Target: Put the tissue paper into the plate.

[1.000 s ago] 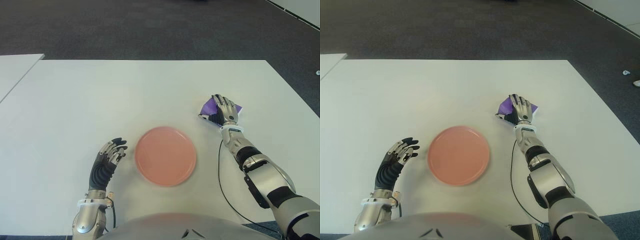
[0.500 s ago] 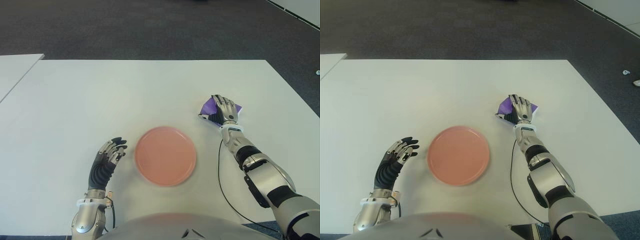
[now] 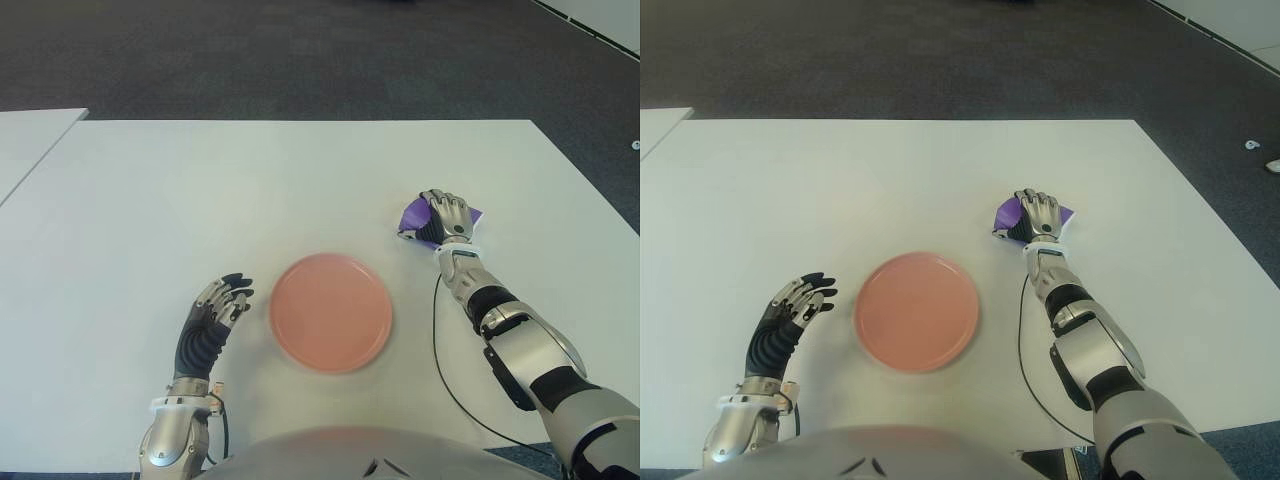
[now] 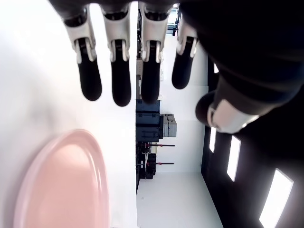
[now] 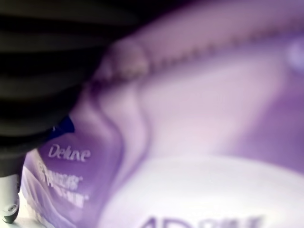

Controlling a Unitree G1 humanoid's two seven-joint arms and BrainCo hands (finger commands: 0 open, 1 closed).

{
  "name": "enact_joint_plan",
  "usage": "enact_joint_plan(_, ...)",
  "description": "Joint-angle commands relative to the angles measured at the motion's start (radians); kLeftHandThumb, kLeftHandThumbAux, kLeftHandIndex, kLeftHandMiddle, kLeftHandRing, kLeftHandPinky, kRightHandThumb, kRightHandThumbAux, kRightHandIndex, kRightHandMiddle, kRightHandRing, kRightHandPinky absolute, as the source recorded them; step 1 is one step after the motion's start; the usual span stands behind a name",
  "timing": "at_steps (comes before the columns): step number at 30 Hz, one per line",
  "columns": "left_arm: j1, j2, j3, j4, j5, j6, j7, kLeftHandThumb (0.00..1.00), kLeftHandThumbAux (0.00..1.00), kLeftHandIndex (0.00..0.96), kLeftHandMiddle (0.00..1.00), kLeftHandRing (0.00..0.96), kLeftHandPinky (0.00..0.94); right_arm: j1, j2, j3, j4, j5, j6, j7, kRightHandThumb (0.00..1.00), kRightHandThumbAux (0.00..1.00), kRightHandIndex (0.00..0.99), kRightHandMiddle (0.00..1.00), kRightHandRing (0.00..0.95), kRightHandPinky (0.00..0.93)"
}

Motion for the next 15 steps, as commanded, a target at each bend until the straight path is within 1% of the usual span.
enact_joint_plan(1, 0.029, 0.011, 0.008, -0.039, -0.015, 0.067, -0.012, 0.327, 0.616, 0.276, 0.304, 0.323, 0.35, 0.193, 0.128, 0.047, 0.125, 0.006, 0.027, 0.211, 0.854, 0.672, 0.443, 0.48, 0.704, 0.656)
enact_joint_plan(7, 0.026, 0.013, 0.01, -0.033, -0.015, 0.05, -0.018, 0.321, 0.607, 0.281, 0.302, 0.317, 0.341, 0.2, 0.14, 0.036, 0.122, 0.029, 0.04, 0.22, 0.855, 0.674, 0.44, 0.477, 0.701, 0.633)
enact_joint_plan(11, 0.024, 0.014, 0.013, -0.03, -0.019, 0.044, -0.021, 0.318, 0.61, 0.289, 0.302, 0.316, 0.349, 0.206, 0.148, 0.034, 0.125, 0.033, 0.044, 0.214, 0.855, 0.675, 0.439, 0.476, 0.688, 0.641)
enact_joint_plan(15, 0.028, 0.014, 0.018, -0.039, -0.02, 0.065, -0.015, 0.325, 0.612, 0.298, 0.304, 0.319, 0.36, 0.222, 0.158, 0.034, 0.13, 0.033, 0.039, 0.183, 0.853, 0.676, 0.435, 0.477, 0.684, 0.639)
